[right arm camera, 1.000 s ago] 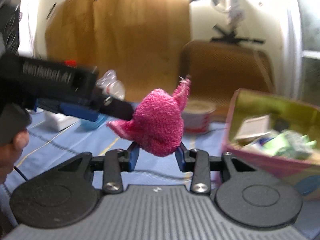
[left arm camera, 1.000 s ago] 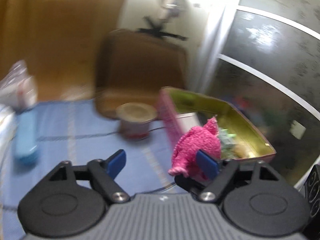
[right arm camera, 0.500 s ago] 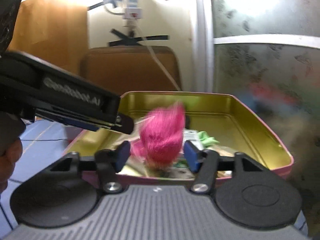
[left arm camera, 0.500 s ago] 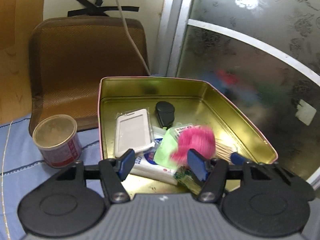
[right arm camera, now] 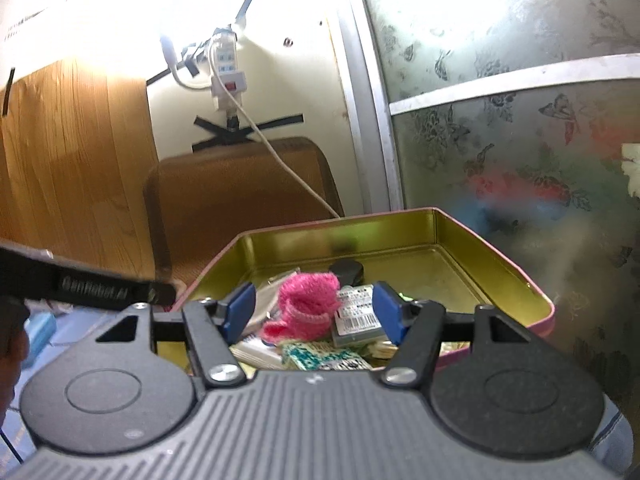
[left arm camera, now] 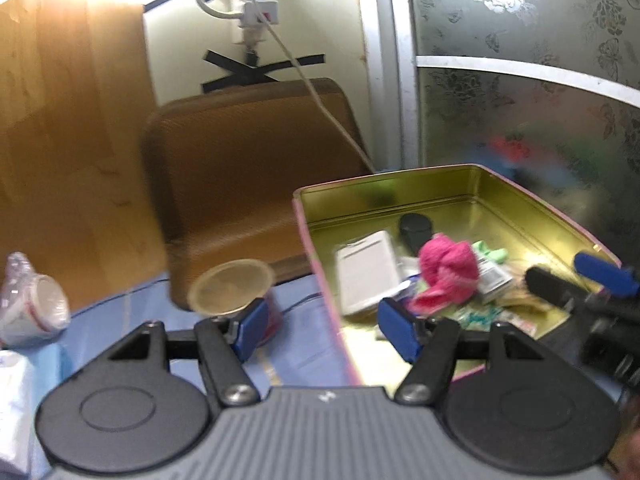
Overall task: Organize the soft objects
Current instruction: 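Withdraw the right tool from the box toward the light blue case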
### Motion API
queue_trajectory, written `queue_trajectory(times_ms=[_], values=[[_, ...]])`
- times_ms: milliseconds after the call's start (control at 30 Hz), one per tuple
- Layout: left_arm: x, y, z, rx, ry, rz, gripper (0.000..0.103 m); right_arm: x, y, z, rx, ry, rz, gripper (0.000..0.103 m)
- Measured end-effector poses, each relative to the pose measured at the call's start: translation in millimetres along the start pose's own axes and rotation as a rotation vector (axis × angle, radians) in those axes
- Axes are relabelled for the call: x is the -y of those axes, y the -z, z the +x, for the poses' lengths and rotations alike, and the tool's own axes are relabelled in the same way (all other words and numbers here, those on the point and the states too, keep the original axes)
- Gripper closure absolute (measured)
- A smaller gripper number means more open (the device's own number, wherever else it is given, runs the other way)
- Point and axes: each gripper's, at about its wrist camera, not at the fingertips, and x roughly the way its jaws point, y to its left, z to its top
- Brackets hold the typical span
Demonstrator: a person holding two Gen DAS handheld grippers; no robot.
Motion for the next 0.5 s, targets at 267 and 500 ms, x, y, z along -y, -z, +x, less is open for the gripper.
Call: queue_trajectory(times_ms=[267, 500], values=[[-38, 24, -19, 0.003, -0.075, -0.022, 0.04, -22, -4, -7, -0.015, -0.048, 0.048, 0.036], [-81, 49, -31, -0.003, -0.138, -0.08, 0.037, -61, -3, -6, -0.022, -0.097, -0.014, 0.036]])
